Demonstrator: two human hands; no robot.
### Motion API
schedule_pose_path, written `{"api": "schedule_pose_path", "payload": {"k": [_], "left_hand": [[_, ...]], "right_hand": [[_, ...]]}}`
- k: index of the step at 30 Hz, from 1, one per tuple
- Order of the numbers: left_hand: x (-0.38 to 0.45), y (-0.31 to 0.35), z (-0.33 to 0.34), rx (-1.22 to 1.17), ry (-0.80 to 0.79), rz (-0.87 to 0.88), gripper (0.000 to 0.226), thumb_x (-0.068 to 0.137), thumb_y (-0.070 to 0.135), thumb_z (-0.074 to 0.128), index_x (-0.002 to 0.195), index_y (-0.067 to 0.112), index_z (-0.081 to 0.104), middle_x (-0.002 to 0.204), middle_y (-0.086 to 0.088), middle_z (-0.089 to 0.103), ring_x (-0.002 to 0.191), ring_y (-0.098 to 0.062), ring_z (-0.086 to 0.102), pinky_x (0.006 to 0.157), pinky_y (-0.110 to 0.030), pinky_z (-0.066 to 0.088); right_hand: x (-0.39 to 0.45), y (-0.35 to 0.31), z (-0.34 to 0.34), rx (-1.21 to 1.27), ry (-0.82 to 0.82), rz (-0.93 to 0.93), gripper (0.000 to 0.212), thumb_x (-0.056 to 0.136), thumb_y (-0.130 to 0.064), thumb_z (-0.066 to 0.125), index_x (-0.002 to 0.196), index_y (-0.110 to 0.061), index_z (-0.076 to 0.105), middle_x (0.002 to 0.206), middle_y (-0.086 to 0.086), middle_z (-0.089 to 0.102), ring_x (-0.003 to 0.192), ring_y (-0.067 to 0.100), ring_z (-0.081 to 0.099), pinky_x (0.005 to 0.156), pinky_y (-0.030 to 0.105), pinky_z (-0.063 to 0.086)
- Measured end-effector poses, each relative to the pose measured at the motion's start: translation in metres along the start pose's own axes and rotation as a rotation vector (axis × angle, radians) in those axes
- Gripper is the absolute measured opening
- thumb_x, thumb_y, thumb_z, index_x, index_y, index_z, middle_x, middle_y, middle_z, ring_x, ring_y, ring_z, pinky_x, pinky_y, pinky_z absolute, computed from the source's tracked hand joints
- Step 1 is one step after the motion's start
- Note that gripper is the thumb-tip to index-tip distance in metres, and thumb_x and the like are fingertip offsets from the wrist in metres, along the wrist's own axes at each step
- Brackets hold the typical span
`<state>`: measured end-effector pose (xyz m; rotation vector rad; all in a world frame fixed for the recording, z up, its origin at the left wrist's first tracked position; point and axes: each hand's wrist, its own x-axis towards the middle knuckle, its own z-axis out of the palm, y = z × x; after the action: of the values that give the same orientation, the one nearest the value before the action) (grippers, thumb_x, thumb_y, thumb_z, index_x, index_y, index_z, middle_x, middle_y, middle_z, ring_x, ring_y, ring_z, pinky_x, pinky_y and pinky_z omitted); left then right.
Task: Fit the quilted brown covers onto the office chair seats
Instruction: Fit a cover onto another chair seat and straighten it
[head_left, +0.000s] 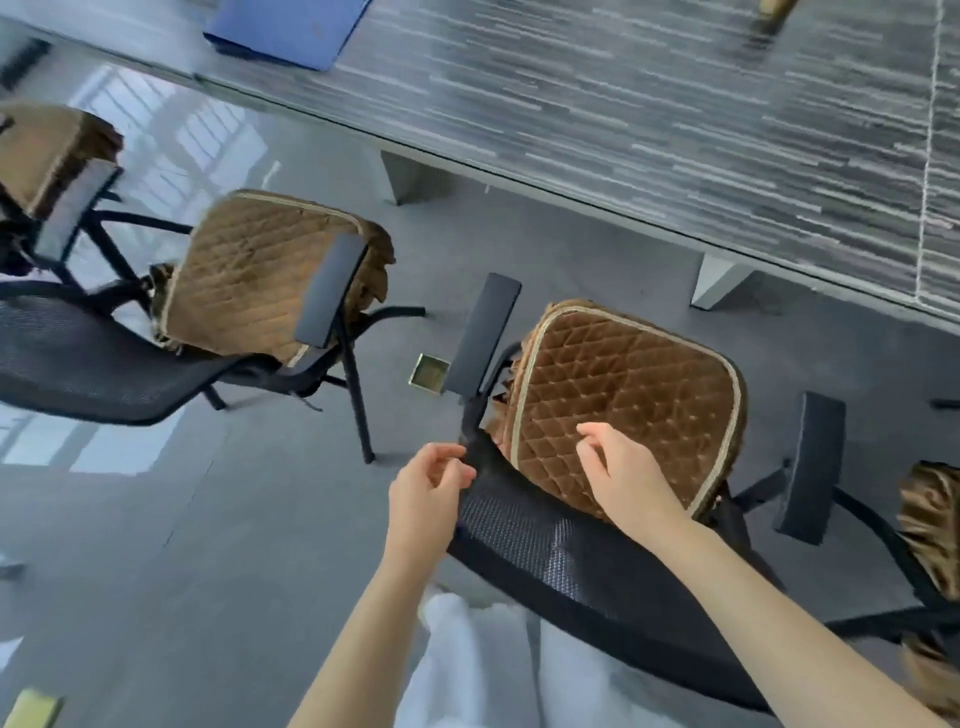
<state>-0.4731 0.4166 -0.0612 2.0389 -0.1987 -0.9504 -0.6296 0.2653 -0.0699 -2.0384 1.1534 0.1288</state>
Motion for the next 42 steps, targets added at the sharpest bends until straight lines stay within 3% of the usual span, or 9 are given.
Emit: {"api": "schedule_pose_path", "payload": {"k": [6,10,13,17,25,29,32,35,42], "left_hand": [[-0.052,-0.056,-0.12,-0.093,0.191,-0.04,0.028,0.094,0.008,0.05,0.089,0.033,0.062,0.078,0.004,0.072,0.08,-0.016,0.069,0.071,-0.026,0.052],[-0.07,-0.077,-0.19,-0.118,0.313,-0.051,0.029,0.093,0.007,0.051,0.088,0.032,0.062,0.077,0.006,0.072,0.081,-0.014,0.07,0.068,-0.015,0.049],[-0.071,-0.084,-0.227,-0.156,0.396,-0.043,0.025,0.093,0.007,0.052,0.089,0.03,0.064,0.076,0.006,0.073,0.081,-0.011,0.07,0.074,-0.022,0.051],[-0.057,-0.082,-0.256,-0.186,0.458,-0.042,0.021,0.093,0.009,0.053,0.094,0.026,0.066,0.076,0.008,0.073,0.078,-0.003,0.068,0.066,-0.011,0.047],[0.04,-0.035,-0.316,-0.14,0.39,0.007,0.027,0.092,0.011,0.053,0.087,0.035,0.064,0.075,0.013,0.071,0.077,-0.009,0.067,0.057,-0.014,0.047],[0.1,-0.003,-0.348,-0.109,0.354,0.022,0.024,0.093,0.013,0.053,0.09,0.034,0.064,0.077,0.013,0.071,0.079,-0.005,0.067,0.066,-0.017,0.047],[0.146,0.019,-0.364,-0.05,0.319,0.013,0.017,0.093,0.018,0.055,0.096,0.032,0.064,0.086,0.01,0.069,0.084,-0.005,0.063,0.065,-0.016,0.043],[0.187,0.032,-0.378,0.028,0.298,-0.013,0.016,0.096,0.021,0.053,0.105,0.031,0.062,0.093,0.012,0.064,0.087,0.0,0.058,0.063,-0.012,0.04],[0.277,0.033,-0.412,0.122,0.162,-0.082,0.027,0.096,0.017,0.052,0.122,0.024,0.057,0.116,0.007,0.061,0.098,-0.006,0.056,0.069,-0.017,0.042]], "right_hand": [[-0.036,-0.124,0.063,0.086,0.032,-0.163,0.034,0.101,-0.03,0.043,0.132,-0.02,0.053,0.13,-0.003,0.06,0.111,0.012,0.057,0.093,0.017,0.04],[-0.049,-0.185,0.106,0.056,-0.079,-0.271,0.033,0.1,-0.034,0.045,0.131,-0.026,0.051,0.123,-0.005,0.064,0.098,0.011,0.062,0.088,0.03,0.055],[-0.045,-0.222,0.123,0.03,-0.138,-0.3,0.033,0.099,-0.036,0.044,0.131,-0.027,0.049,0.12,-0.003,0.065,0.102,0.015,0.063,0.09,0.039,0.055],[-0.022,-0.262,0.136,0.018,-0.164,-0.342,0.031,0.099,-0.035,0.045,0.129,-0.028,0.05,0.116,-0.004,0.065,0.09,0.012,0.063,0.081,0.03,0.056],[0.069,-0.331,0.142,0.038,-0.141,-0.3,0.03,0.1,-0.029,0.044,0.128,-0.022,0.051,0.104,-0.008,0.058,0.096,0.012,0.056,0.084,0.025,0.045],[0.117,-0.366,0.143,-0.001,-0.211,-0.26,0.035,0.1,-0.03,0.042,0.133,-0.019,0.047,0.105,-0.007,0.062,0.104,0.016,0.056,0.086,0.029,0.042],[0.154,-0.397,0.14,0.014,-0.225,-0.269,0.036,0.1,-0.028,0.042,0.135,-0.017,0.044,0.093,-0.014,0.06,0.091,0.009,0.056,0.08,0.028,0.042],[0.193,-0.427,0.136,0.062,-0.193,-0.246,0.04,0.1,-0.026,0.042,0.139,-0.015,0.041,0.102,-0.008,0.056,0.093,0.011,0.053,0.083,0.025,0.039],[0.268,-0.455,0.163,0.135,-0.209,0.015,0.041,0.1,-0.028,0.044,0.139,-0.018,0.039,0.105,-0.005,0.054,0.076,0.0,0.05,0.079,0.026,0.04]]}}
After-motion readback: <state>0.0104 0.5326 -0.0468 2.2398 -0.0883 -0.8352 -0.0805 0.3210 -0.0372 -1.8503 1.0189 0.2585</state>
